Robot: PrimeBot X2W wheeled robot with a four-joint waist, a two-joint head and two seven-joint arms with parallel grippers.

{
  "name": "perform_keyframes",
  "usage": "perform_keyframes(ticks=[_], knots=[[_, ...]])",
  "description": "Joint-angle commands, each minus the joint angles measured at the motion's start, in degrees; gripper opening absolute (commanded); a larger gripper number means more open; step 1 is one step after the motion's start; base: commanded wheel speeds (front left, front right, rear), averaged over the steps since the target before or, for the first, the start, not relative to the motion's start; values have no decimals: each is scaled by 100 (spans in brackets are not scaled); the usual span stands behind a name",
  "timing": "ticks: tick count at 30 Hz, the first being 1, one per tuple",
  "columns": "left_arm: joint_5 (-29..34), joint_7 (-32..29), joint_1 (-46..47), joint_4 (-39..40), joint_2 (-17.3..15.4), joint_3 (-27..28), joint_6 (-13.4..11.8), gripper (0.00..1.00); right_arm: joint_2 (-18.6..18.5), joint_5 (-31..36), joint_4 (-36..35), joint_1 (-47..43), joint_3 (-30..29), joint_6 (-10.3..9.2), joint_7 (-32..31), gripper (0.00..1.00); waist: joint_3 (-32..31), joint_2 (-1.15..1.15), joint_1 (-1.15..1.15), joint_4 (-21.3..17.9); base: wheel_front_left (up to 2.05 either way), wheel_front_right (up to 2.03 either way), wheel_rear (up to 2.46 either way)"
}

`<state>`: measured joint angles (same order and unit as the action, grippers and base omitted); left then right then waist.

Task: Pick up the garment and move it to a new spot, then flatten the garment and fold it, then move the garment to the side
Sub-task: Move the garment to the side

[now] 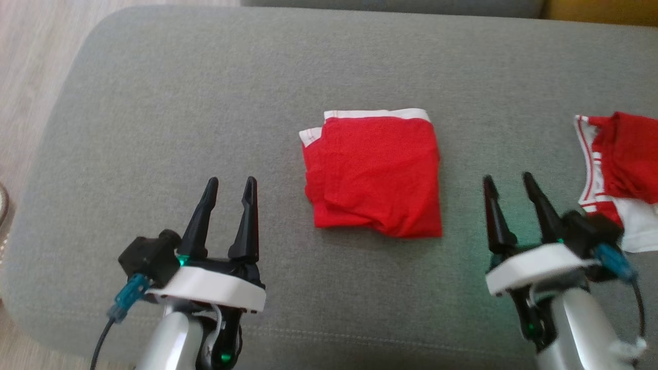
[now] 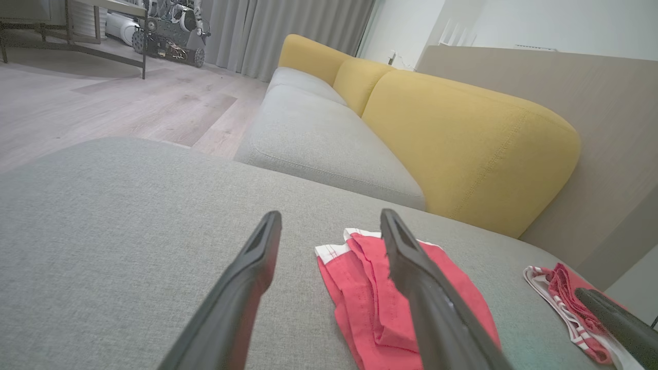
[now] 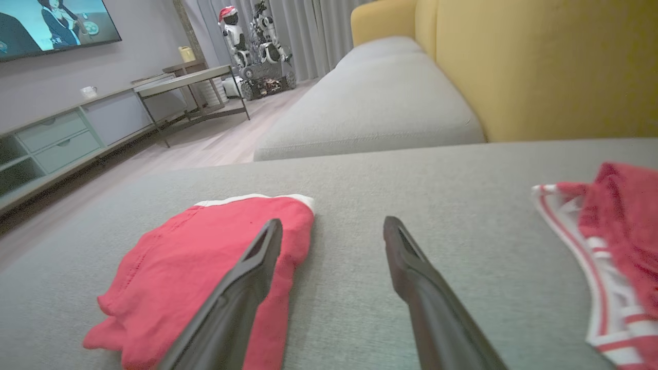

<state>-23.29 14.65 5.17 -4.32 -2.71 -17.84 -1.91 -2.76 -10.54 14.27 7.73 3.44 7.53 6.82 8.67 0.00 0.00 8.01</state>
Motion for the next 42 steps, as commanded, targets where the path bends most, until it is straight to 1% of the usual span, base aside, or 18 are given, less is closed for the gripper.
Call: perform_keyframes(ticks=[1, 6, 12, 15, 20, 21, 22, 26, 32, 35, 38, 42], knots=[[-17, 35, 260, 168, -17, 148, 42, 100, -12, -128, -90, 295, 192, -4, -52, 100, 57, 0, 0, 61, 0, 0, 0], [-64, 35, 353, 169, -17, 93, 36, 100, -12, -697, 563, 776, 371, -4, -418, 100, 231, 0, 0, 223, 0, 0, 0], [-84, 35, 437, 153, -17, -4, 52, 100, -12, -1359, 1328, 1317, 576, -4, -675, 100, 403, 0, 0, 403, 0, 0, 0], [-107, 35, 483, 156, -17, -39, 51, 100, -12, -1559, 1654, 1539, 693, -4, -742, 100, 481, 0, 0, 490, 0, 0, 0], [-137, 35, 521, 147, -17, -67, 45, 100, -12, -1679, 2160, 1798, 904, -4, -849, 100, 533, 0, 0, 590, 0, 0, 0], [-137, 35, 520, 143, -17, -69, 45, 100, -12, -1706, 2265, 1828, 955, -4, -902, 67, 532, 0, 0, 599, 0, 0, 0], [-136, 35, 522, 139, -17, -66, 43, 100, -12, -1697, 2359, 1860, 1008, -4, -937, 0, 530, 0, 0, 604, 0, 0, 0], [-122, 35, 530, 139, -17, -38, 28, 100, -31, -1298, 2644, 1988, 1109, -4, -752, 0, 484, 0, 0, 572, 0, 0, 0], [-63, 35, 502, 178, -17, -17, 43, 100, -355, -187, 2754, 2114, 1288, -4, -82, 0, 373, 0, 0, 321, 0, 0, 0], [-15, 35, 510, 220, -17, -27, 67, 100, -560, 325, 2628, 2155, 1353, -4, 139, 0, 338, 0, 0, 92, 0, 0, 0], [44, 35, 554, 269, -17, -50, 100, 100, -795, 643, 2393, 2196, 1466, -4, 206, 0, 324, 0, 0, -201, 0, 0, 0], [151, 35, 678, 348, -17, -145, 172, 100, -1210, 768, 1966, 2268, 1723, -4, 52, 0, 387, 0, 0, -636, 0, 0, 0]])
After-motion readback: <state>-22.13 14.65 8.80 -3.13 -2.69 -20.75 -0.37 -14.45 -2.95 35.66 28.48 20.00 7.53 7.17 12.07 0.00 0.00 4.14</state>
